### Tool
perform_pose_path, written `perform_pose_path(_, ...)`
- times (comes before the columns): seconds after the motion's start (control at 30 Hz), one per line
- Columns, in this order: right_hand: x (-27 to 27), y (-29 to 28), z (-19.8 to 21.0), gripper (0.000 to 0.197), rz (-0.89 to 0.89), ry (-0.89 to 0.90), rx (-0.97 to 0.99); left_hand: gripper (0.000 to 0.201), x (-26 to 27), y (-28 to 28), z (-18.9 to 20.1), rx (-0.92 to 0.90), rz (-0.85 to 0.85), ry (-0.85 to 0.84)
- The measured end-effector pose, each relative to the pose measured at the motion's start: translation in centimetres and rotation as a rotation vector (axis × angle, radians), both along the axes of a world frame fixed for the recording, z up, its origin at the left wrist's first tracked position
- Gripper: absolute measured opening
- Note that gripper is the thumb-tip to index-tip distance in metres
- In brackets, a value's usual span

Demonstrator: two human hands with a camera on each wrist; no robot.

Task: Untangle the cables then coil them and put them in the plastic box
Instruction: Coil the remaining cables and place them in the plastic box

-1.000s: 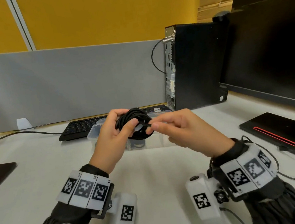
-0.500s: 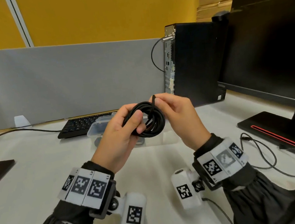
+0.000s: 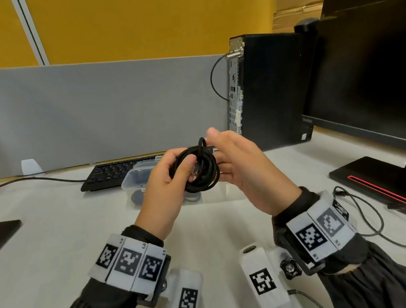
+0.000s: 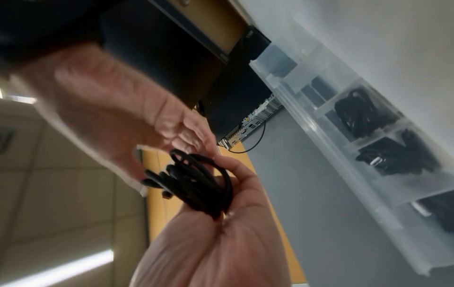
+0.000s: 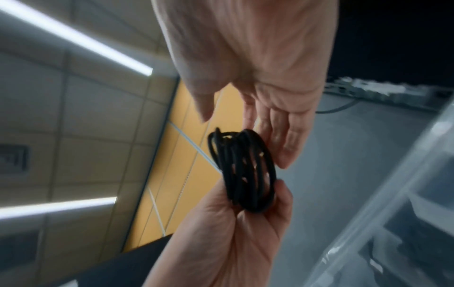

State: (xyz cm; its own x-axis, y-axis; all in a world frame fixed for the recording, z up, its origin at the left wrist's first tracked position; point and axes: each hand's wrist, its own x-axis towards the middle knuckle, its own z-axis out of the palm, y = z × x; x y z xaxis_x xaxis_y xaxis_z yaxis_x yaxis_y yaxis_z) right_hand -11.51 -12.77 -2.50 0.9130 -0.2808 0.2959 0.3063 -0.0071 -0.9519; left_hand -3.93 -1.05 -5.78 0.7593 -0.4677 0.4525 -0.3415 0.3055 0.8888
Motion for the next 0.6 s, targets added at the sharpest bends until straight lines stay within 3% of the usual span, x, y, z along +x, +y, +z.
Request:
perform_pose_path(0.1, 0.2, 0.1, -0.1, 0.039, -0.024, 0.032, -0.11, 0.01, -0.1, -0.1, -0.3, 0.039, 0.082, -0.109)
perform_pose_path(0.23, 0.4, -0.1, -0.6, 0.034, -0.02, 0.066, -0.152, 0.007, -0.1, 0.0, -0.4, 0.008, 0.105, -0.141)
perform_pose_path(0.37, 0.2, -0.6, -0.3, 0.031, 0.056, 0.075, -0.189, 0.02, 0.0, 0.1, -0.3, -0.01, 0.082, -0.15)
perform_pose_path(0.53, -0.1, -0.8, -0.8, 0.032, 0.026, 0.057, -0.22, 0.018, -0.3, -0.1, -0.4, -0.065, -0.038, 0.008)
perform_pose_path(0.6, -0.2, -0.8, -1.1, 0.03, 0.014, 0.044, -0.223, 0.033, -0.3, -0.1, -0.5, -0.041, -0.097, 0.073)
